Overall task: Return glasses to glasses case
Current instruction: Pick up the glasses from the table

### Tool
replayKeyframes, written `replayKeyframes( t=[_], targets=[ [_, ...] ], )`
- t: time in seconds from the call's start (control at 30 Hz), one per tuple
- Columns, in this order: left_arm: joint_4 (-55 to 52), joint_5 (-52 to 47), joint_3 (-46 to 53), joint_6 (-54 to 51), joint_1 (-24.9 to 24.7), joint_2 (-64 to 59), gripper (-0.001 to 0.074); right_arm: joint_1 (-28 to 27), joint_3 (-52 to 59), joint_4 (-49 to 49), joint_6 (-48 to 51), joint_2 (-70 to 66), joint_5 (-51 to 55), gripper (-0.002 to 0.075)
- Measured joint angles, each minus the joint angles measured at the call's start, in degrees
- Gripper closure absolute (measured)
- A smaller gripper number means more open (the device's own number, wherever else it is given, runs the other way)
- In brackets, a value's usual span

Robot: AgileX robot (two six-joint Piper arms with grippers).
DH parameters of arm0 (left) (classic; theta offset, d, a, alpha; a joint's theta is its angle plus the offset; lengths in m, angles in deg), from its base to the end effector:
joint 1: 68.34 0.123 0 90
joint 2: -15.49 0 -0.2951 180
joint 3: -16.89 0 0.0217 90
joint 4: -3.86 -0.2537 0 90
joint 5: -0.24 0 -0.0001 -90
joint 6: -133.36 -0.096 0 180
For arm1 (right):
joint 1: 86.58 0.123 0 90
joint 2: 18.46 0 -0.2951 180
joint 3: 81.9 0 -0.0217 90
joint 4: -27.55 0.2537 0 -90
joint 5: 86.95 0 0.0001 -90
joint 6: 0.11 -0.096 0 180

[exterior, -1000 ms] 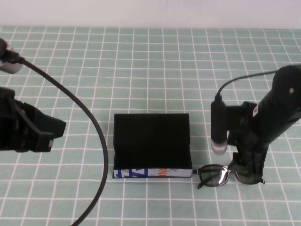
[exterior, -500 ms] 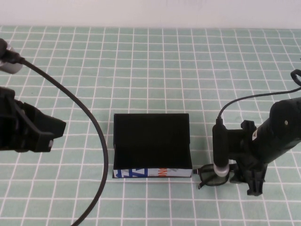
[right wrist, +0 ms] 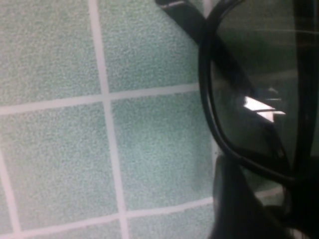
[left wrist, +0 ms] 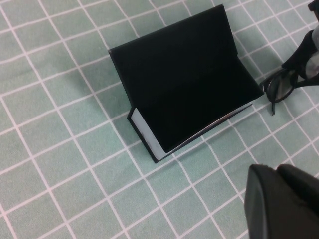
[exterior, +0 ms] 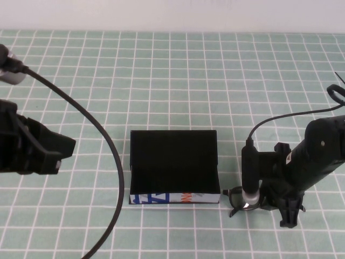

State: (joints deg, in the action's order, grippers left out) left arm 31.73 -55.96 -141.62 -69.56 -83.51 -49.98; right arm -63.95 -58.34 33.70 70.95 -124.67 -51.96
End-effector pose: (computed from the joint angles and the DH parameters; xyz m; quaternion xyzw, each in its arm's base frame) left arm 0.1704 -0.0849 0.3589 0.2401 0.8913 -0.2109 0.3217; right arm 0.2900 0.1273 0.1683 -0.6950 0.7058 -0.0212 0.1357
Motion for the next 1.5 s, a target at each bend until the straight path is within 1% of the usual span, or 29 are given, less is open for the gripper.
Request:
replayKeyframes(
  t=[0.23, 0.43, 0.53, 0.7, 0.93, 1.0, 1.1, 1.2, 1.4, 1.47, 1.5],
  targets=[
    [-0.1, 0.0, 0.0, 0.0, 0.0, 0.0, 0.0737, 0.0, 0.0, 0.0, -0.9, 0.0, 0.7, 0.0475],
    [-0.2, 0.0, 0.0, 0.0, 0.0, 0.0, 0.0737, 0.0, -2.2, 0.0, -3.4, 0.0, 4.4, 0.0486],
    [-0.2, 0.0, 0.0, 0.0, 0.0, 0.0, 0.0737, 0.0, -3.7, 0.0, -3.7, 0.0, 6.6, 0.0503],
    [-0.2, 0.0, 0.0, 0.0, 0.0, 0.0, 0.0737, 0.0, -6.5, 0.0, -4.0, 0.0, 10.1, 0.0559],
    [-0.2, 0.0, 0.0, 0.0, 0.0, 0.0, 0.0737, 0.0, -9.7, 0.2, -4.0, 0.0, 13.2, 0.0592],
    [-0.2, 0.0, 0.0, 0.0, 0.0, 0.0, 0.0737, 0.0, -10.1, 0.3, -4.0, 0.0, 13.9, 0.0622],
    [-0.2, 0.0, 0.0, 0.0, 0.0, 0.0, 0.0737, 0.0, -10.2, 0.3, -4.0, 0.0, 14.5, 0.0693],
    [-0.2, 0.0, 0.0, 0.0, 0.0, 0.0, 0.0737, 0.0, -10.2, 0.3, -4.0, 0.0, 14.8, 0.0725],
    [-0.2, 0.0, 0.0, 0.0, 0.0, 0.0, 0.0737, 0.0, -10.2, 0.3, -4.0, 0.0, 14.8, 0.0733],
    [-0.2, 0.0, 0.0, 0.0, 0.0, 0.0, 0.0737, 0.0, -10.2, 0.3, -4.0, 0.0, 14.7, 0.0718],
    [-0.2, 0.0, 0.0, 0.0, 0.0, 0.0, 0.0737, 0.0, -10.2, 0.7, -4.0, 0.0, 14.4, 0.0695]
  ],
)
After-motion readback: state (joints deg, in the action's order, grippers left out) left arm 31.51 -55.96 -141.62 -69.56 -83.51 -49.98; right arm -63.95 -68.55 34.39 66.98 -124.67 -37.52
